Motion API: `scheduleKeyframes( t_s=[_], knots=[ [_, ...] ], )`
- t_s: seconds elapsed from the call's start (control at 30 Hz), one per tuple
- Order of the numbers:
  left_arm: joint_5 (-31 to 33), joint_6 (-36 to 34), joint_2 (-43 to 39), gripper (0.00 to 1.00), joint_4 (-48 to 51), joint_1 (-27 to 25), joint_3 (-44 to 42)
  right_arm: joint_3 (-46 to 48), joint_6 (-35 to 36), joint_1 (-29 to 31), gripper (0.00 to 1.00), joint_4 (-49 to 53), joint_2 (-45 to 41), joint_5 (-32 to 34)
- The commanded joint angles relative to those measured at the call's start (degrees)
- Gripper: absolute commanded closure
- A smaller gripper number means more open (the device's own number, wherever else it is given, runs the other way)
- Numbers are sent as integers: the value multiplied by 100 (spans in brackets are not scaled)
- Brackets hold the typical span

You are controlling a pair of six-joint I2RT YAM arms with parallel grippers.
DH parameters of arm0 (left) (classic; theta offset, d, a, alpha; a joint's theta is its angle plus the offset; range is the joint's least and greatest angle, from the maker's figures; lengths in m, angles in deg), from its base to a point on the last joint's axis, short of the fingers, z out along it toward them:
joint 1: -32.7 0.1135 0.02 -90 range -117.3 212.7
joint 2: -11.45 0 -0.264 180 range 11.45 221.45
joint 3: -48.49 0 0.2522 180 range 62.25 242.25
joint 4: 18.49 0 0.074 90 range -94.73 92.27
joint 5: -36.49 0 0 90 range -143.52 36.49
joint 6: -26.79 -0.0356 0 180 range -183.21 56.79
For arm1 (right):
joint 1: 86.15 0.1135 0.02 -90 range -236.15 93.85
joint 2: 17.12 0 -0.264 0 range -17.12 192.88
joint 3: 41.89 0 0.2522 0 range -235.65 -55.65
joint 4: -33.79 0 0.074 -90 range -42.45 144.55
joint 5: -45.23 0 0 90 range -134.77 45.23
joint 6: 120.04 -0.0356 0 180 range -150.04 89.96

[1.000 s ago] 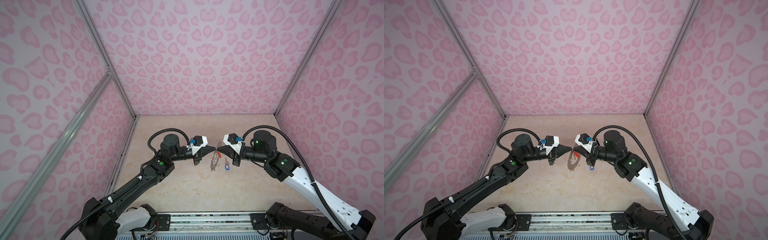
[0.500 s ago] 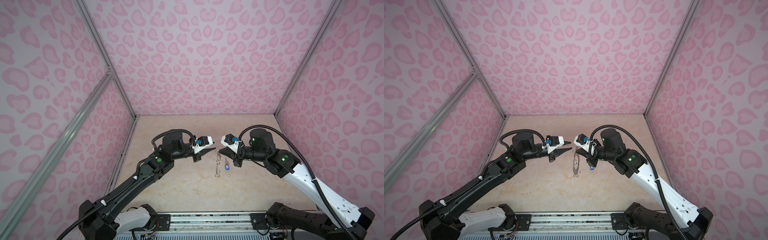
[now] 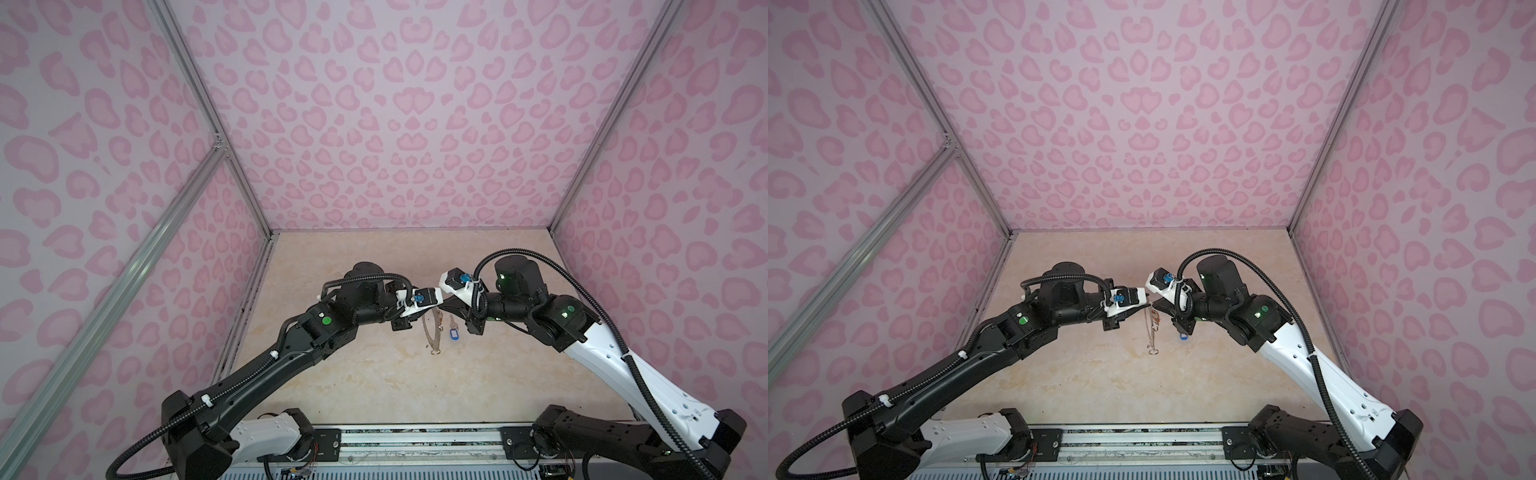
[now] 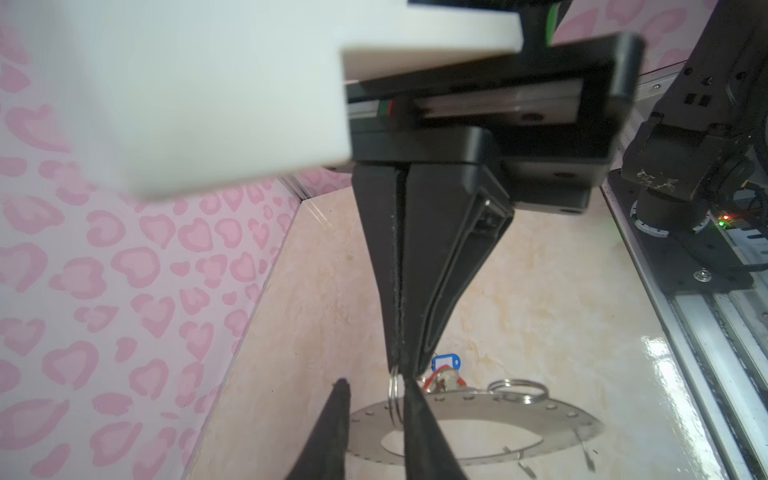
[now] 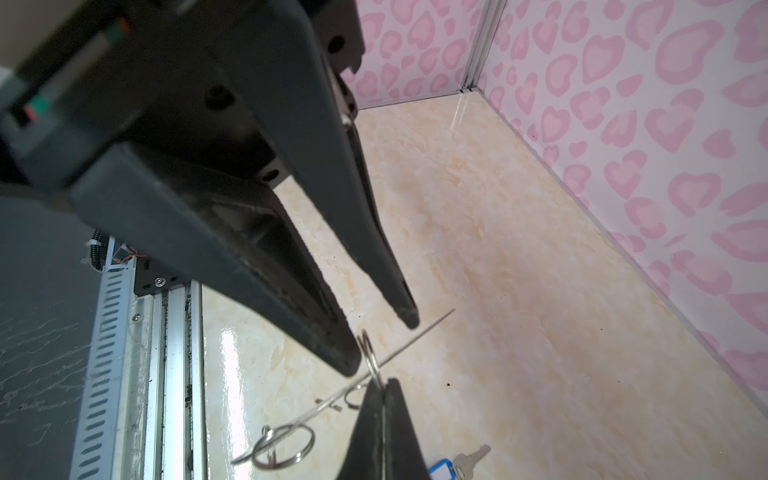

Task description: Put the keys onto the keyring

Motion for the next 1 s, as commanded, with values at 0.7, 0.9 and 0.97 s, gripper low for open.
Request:
scheduleKeyframes(
  t_s=[0.7, 0.9, 0.97],
  knots=[
    [-28, 716, 83, 97, -313, 14, 53, 605, -210, 126, 69, -712, -596, 1128],
    [-442, 1603, -198, 97, -1558, 241, -492, 1340, -541, 229, 61, -1325, -1127, 1388],
    [-635, 1892, -290, 97, -2027, 330, -708, 1489, -580, 282, 61, -1504, -1205, 1332]
  ],
)
